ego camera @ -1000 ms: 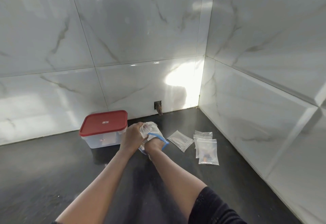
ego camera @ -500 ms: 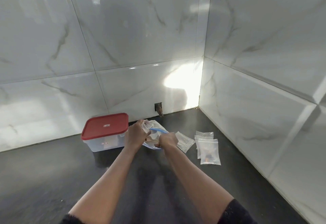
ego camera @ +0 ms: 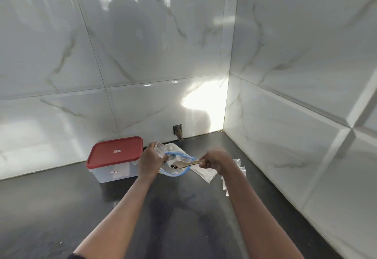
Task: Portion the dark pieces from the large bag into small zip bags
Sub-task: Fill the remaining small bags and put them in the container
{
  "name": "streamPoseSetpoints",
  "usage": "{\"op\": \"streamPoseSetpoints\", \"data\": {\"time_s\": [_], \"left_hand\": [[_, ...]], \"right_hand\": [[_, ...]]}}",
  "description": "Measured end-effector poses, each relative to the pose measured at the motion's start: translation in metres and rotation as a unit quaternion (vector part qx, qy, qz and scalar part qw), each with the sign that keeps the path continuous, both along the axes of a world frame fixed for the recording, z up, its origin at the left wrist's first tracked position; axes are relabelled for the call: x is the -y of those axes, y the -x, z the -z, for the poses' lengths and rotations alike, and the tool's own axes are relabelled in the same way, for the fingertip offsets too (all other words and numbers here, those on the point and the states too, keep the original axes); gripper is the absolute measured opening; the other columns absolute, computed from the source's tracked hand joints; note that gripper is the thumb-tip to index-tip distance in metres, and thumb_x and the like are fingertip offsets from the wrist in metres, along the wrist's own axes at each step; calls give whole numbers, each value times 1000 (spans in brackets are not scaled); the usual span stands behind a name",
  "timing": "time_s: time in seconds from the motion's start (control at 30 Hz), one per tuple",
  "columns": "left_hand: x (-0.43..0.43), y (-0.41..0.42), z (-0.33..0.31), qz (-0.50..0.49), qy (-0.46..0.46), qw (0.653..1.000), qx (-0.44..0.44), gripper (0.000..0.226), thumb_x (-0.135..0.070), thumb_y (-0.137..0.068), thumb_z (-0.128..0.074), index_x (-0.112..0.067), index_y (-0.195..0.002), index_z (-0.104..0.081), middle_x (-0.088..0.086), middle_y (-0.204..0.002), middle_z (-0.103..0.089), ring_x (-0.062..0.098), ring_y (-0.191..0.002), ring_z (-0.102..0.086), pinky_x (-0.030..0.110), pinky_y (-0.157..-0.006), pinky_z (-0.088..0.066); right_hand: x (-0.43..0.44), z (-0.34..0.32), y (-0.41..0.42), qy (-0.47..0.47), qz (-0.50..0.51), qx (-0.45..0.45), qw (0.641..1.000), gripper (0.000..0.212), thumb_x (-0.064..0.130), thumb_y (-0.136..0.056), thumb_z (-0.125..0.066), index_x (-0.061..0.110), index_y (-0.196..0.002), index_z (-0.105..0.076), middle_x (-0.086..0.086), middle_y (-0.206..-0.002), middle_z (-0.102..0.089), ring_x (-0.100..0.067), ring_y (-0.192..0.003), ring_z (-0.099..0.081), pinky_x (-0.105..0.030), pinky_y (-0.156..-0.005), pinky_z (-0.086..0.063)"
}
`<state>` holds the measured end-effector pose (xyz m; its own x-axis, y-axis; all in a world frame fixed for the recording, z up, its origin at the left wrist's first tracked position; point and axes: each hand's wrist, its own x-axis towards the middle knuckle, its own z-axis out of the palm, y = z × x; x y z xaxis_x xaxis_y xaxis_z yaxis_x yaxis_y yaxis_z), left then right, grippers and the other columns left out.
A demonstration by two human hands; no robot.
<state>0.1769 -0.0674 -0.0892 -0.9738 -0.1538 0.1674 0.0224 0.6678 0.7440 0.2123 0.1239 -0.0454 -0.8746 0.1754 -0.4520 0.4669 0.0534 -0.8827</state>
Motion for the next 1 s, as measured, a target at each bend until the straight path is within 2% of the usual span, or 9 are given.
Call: {"op": "streamPoseSetpoints", "data": {"time_s": [0.1, 0.2, 0.3, 0.4, 0.53, 0.63, 0.73, 0.83, 1.0], "left_hand": [[4, 0, 1, 10, -12, 1000, 1, 56, -28, -69, -81, -13, -116, -56, 8, -110, -64, 30, -105, -57, 33, -80, -42], [7, 1, 8, 21, -16, 1000, -6, 58, -30, -64, -85, -17, -112, -56, 5, -106, -64, 26, -101, -58, 33, -79, -45], [7, 5, 17, 25, -2, 1000, -13, 63, -31, -61, -86, -19, -115, -55, 4, -108, -63, 26, -102, -57, 37, -83, -47], [5, 4, 19, 28, 5, 999, -19, 63, -25, -64, -84, -17, -119, -53, 6, -113, -61, 27, -108, -54, 36, -86, -45], [5, 5, 19, 22, 15, 1000, -13, 66, -27, -68, -82, -16, -124, -49, 5, -120, -59, 26, -114, -51, 37, -91, -41], [2, 5, 20, 21, 23, 999, -8, 66, -26, -68, -81, -14, -124, -49, 4, -118, -60, 26, -114, -52, 36, -91, -41], [1, 4, 20, 10, 23, 1000, -8, 63, -27, -66, -82, -14, -119, -50, 3, -111, -63, 27, -111, -56, 38, -90, -44], [2, 4, 18, 5, 16, 1000, -6, 65, -29, -67, -80, -17, -122, -48, 2, -118, -61, 27, -114, -54, 41, -93, -43], [1, 2, 12, -8, 11, 1000, 0, 55, -30, -71, -78, -19, -118, -50, 0, -116, -62, 24, -111, -55, 32, -82, -38]], "right_hand": [[-12, -22, -8, 16, 6, -17, 1000, 27, -22, -88, -33, -21, -88, -59, -15, -67, -54, -22, -46, -51, -18, -38, -50], [-14, -39, -15, 34, 9, -48, 998, 27, -22, -87, -33, -20, -94, -59, -14, -71, -52, -23, -55, -51, -16, -41, -51], [-3, -45, -8, 19, 41, -108, 993, 24, -21, -84, -39, -13, -84, -62, -15, -65, -56, -24, -48, -55, -20, -46, -53], [16, -45, -6, -121, 11, -146, 982, 27, -10, -79, -43, -5, -68, -67, -13, -62, -65, -24, -53, -62, -33, -67, -55], [41, -43, -15, -292, -44, -211, 932, 36, -8, -76, -41, -2, -92, -73, -19, -81, -72, -23, -67, -57, -24, -58, -45], [52, -37, -17, -404, -98, -253, 874, 41, -5, -83, -42, 7, -110, -71, -14, -100, -71, -25, -82, -59, -21, -65, -41], [57, -35, -19, -462, -121, -286, 831, 44, -2, -81, -44, 13, -114, -68, -12, -104, -70, -28, -94, -60, -23, -77, -43], [60, -35, -23, -453, -118, -302, 831, 38, -3, -80, -45, 7, -109, -67, -13, -104, -68, -28, -97, -58, -28, -81, -44], [45, -42, -28, -459, -30, -244, 854, 31, -3, -81, -43, -1, -101, -68, -19, -99, -67, -32, -82, -56, -27, -66, -42]]}}
